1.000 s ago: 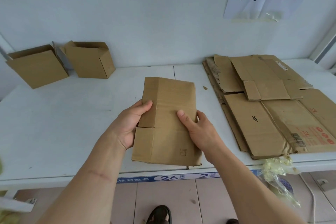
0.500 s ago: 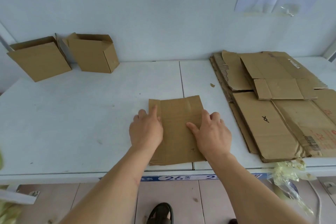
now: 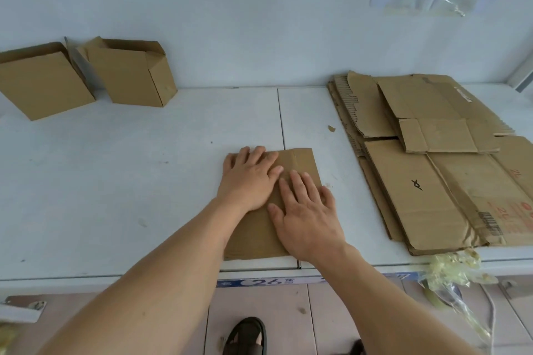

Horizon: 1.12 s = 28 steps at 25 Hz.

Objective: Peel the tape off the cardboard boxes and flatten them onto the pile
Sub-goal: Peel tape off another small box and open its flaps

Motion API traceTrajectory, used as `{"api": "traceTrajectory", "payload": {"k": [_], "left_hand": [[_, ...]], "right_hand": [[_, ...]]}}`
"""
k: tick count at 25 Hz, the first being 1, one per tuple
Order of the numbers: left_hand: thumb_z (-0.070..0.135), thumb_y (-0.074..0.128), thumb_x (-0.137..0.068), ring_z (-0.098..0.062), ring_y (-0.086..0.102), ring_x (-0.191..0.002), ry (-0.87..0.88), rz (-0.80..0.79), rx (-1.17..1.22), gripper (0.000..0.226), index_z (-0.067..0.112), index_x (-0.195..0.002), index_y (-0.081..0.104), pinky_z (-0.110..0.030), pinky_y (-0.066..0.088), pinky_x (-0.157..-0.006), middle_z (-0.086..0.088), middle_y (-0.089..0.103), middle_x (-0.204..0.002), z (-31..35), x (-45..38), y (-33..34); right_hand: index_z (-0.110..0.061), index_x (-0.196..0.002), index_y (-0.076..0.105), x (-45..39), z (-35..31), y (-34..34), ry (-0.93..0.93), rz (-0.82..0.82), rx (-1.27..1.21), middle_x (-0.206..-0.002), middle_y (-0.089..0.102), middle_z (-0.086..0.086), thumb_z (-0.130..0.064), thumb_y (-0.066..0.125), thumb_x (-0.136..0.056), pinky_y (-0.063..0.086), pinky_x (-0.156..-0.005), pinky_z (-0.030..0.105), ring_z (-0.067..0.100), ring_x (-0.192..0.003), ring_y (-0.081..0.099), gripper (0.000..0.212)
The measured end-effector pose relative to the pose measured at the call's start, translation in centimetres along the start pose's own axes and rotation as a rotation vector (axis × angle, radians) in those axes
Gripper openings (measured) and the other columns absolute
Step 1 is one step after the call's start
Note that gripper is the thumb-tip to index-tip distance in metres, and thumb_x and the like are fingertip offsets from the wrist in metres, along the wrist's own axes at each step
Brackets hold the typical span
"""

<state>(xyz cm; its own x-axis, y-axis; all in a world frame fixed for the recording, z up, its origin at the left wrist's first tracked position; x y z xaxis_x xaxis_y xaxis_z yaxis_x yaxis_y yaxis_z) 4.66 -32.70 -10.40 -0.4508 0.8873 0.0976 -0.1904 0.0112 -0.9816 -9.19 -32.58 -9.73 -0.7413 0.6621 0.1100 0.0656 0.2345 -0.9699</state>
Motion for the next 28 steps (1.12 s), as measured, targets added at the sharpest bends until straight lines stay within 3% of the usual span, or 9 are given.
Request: {"api": "traceTrajectory", "payload": {"k": [4, 7, 10, 13, 15, 17, 20, 24, 28], "left_hand": [[0.053, 0.012, -0.101, -0.019, 0.004, -0.149, -0.040, 0.011, 0.002, 0.051, 0.043, -0.150, 0.018, -0.054, 0.001, -0.118, 0.014, 0.010, -0.161, -0.3, 0.2, 0.3], [0.055, 0.012, -0.101, -0.019, 0.000, -0.149, -0.012, -0.034, 0.050, 0.053, 0.040, -0.152, 0.016, -0.052, -0.002, -0.118, 0.012, 0.006, -0.162, -0.7, 0.2, -0.2], [0.055, 0.011, -0.100, -0.026, -0.001, -0.148, -0.144, 0.020, 0.050, 0.058, 0.032, -0.153, 0.016, -0.048, 0.001, -0.120, 0.003, 0.006, -0.163, -2.5, 1.6, 0.2], [0.051, 0.011, -0.101, -0.031, 0.004, -0.147, -0.210, 0.103, 0.047, 0.060, 0.024, -0.154, 0.018, -0.046, 0.005, -0.120, -0.003, 0.010, -0.162, -3.1, 2.8, 0.6], [0.049, 0.013, -0.101, -0.031, 0.007, -0.146, -0.179, 0.136, 0.062, 0.059, 0.022, -0.153, 0.022, -0.045, 0.008, -0.120, -0.004, 0.013, -0.161, -2.9, 2.5, 0.3], [0.048, 0.017, -0.101, -0.030, 0.011, -0.145, -0.174, 0.163, 0.077, 0.057, 0.020, -0.151, 0.026, -0.044, 0.012, -0.119, -0.004, 0.016, -0.160, -2.9, 2.4, 0.0], [0.046, 0.023, -0.102, -0.030, 0.021, -0.141, -0.179, 0.189, 0.096, 0.054, 0.018, -0.147, 0.035, -0.043, 0.022, -0.116, -0.004, 0.022, -0.157, -2.7, 2.3, -0.4], [0.036, 0.034, -0.101, -0.026, 0.047, -0.122, -0.139, 0.303, 0.016, 0.041, 0.015, -0.128, 0.057, -0.040, 0.037, -0.100, -0.004, 0.047, -0.141, -0.7, -0.2, -4.2], [0.027, 0.038, -0.100, -0.027, 0.059, -0.091, 0.091, 0.363, -0.158, 0.031, 0.012, -0.099, 0.065, -0.036, 0.039, -0.073, -0.005, 0.066, -0.105, 6.5, -4.2, -8.3]], "right_hand": [[-0.025, -0.158, 0.003, -0.3, 0.3, 0.2, 0.020, 0.010, 0.011, -0.165, -0.007, -0.002, -0.062, 0.009, -0.097, -0.007, -0.121, 0.043, 0.015, -0.150, -0.015, 0.071], [-0.019, -0.157, 0.001, 1.2, 1.5, -0.3, 0.170, 0.040, -0.003, -0.165, -0.008, 0.005, -0.074, 0.009, -0.091, -0.002, -0.122, 0.043, 0.021, -0.151, -0.014, 0.086], [-0.016, -0.157, -0.004, 2.6, 2.5, -0.1, 0.267, 0.014, -0.005, -0.165, -0.007, 0.008, -0.080, 0.007, -0.087, 0.000, -0.122, 0.042, 0.024, -0.151, -0.011, 0.095], [-0.013, -0.156, 0.005, 2.8, 1.9, -0.7, 0.290, 0.074, 0.012, -0.163, 0.011, 0.011, -0.080, 0.017, -0.087, 0.013, -0.119, 0.040, 0.028, -0.149, 0.010, 0.098], [-0.012, -0.154, 0.014, 2.8, 1.6, -1.8, 0.330, 0.186, -0.016, -0.154, 0.030, 0.009, -0.076, 0.034, -0.087, 0.029, -0.110, 0.037, 0.028, -0.137, 0.030, 0.094], [-0.013, -0.150, 0.020, 2.2, 2.1, -2.3, 0.386, 0.197, -0.159, -0.141, 0.043, 0.007, -0.067, 0.049, -0.089, 0.041, -0.093, 0.035, 0.026, -0.124, 0.045, 0.086], [-0.016, -0.140, 0.033, 0.6, 3.7, -3.1, 0.423, 0.162, -0.354, -0.127, 0.052, 0.005, -0.051, 0.052, -0.095, 0.044, -0.077, 0.034, 0.025, -0.108, 0.059, 0.060], [-0.013, -0.131, 0.043, -2.4, 7.5, -6.0, 0.423, 0.176, -0.456, -0.122, 0.058, 0.009, -0.039, 0.043, -0.102, 0.046, -0.077, 0.034, 0.027, -0.105, 0.059, 0.039], [-0.009, -0.134, 0.041, -5.4, 13.7, -11.6, 0.420, 0.249, -0.441, -0.129, 0.057, 0.016, -0.034, 0.037, -0.105, 0.044, -0.082, 0.037, 0.034, -0.113, 0.058, 0.038]]}}
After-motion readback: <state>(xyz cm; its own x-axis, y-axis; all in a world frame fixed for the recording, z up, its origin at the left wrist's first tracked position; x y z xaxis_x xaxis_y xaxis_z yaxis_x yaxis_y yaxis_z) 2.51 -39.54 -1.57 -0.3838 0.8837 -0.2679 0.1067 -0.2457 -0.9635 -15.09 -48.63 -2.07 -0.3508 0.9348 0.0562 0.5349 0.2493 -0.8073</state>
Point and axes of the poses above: each hand's wrist, its own x-axis away from the middle knuckle, its own y-axis out of the palm, z = x × y, the point moved 7 cm from there along -x, towards the middle knuckle
